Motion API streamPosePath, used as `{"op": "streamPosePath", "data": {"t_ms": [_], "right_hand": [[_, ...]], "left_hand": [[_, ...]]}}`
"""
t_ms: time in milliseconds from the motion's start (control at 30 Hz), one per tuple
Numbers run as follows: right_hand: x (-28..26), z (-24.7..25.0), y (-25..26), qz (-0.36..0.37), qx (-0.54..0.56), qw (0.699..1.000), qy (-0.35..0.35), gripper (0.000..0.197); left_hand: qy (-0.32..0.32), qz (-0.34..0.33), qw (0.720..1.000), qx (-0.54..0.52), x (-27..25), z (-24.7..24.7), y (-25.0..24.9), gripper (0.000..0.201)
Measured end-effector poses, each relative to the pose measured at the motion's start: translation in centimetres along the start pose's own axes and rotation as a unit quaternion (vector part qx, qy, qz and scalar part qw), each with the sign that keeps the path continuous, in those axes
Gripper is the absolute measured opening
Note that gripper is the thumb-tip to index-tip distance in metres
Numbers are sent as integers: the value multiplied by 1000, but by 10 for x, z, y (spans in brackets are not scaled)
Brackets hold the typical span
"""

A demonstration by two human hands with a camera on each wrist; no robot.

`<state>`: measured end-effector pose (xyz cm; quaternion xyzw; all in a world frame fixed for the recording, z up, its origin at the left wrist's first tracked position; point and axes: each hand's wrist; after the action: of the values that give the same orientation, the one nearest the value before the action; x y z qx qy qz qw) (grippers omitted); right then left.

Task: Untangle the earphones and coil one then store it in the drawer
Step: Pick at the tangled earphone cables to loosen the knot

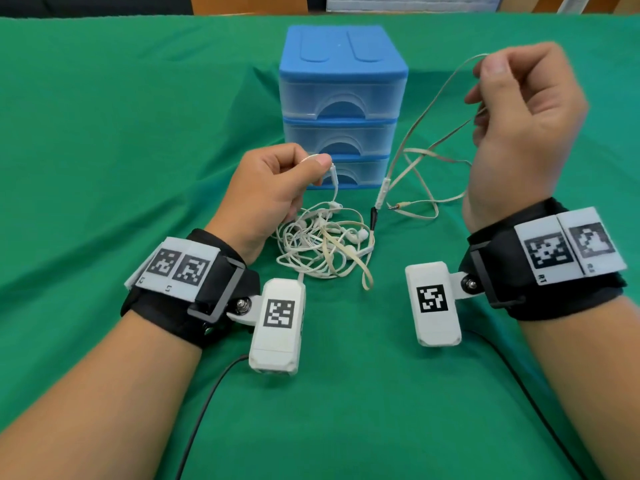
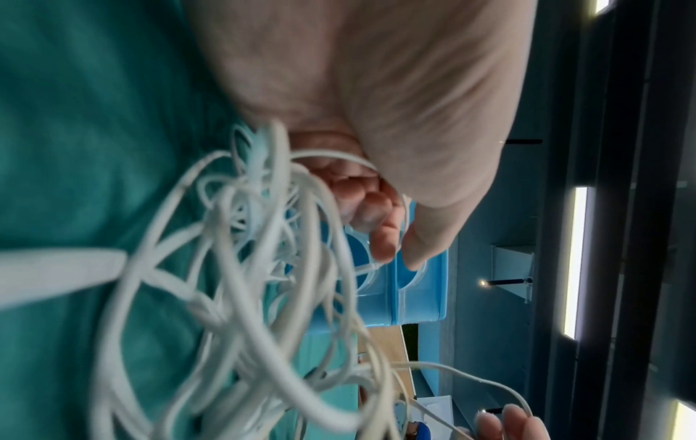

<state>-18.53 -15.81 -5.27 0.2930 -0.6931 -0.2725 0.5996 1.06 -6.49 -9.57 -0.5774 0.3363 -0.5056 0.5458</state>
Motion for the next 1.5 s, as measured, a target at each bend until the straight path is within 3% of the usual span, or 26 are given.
{"op": "streamPosePath", "data": {"t_ms": [233,367,433,533,667,733,800,900,967,1033,1100,1300,1500], "right_hand": [[-6,-3,6,-18,17,997,70,14],[-10,-4,7,-44,27,991,121,14],[-12,-5,8,-56,23,987,146,14],[-13,-7,7,-94,-16,984,150,11],[-13,-5,-4,-155,-87,974,144,10],[-11,-3,-8,-146,-115,974,128,20],[-8,-1,-6,-89,-138,982,92,33],[-4,2,0,-35,-78,989,123,22],[-7,2,4,-79,-50,966,240,11],[-13,0,7,-129,-81,914,376,12],[-19,-2,8,-165,-113,866,457,12],[-21,1,-7,-210,-207,840,456,9],[-20,4,-14,-187,-279,787,518,34]], "left_hand": [[-108,-39,991,69,5,4,2,46],[-213,-97,965,118,9,10,2,40],[-224,-158,955,116,6,9,-5,27],[-120,-199,967,100,-1,3,-15,17],[35,-163,976,136,-5,-2,-14,20],[52,-144,976,155,-5,-2,-12,16],[47,-136,975,170,-4,-1,-11,13],[63,-119,973,185,-3,0,-8,11],[90,-113,969,199,-3,1,-7,11],[116,-109,965,206,-3,0,-6,13],[132,-95,966,202,-3,-1,-4,14],[177,-37,963,202,-4,-3,-1,16],[185,-29,964,190,-5,-1,-4,9]]}}
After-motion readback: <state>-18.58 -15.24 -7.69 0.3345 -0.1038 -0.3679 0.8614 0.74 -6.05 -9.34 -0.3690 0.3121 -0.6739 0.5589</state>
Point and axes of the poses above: each hand's wrist, its own x-axis towards the middle knuckle, its own z-axis out of the back of the hand, y = z × x, and after that the axes turned 2 degrees about y, right-handed
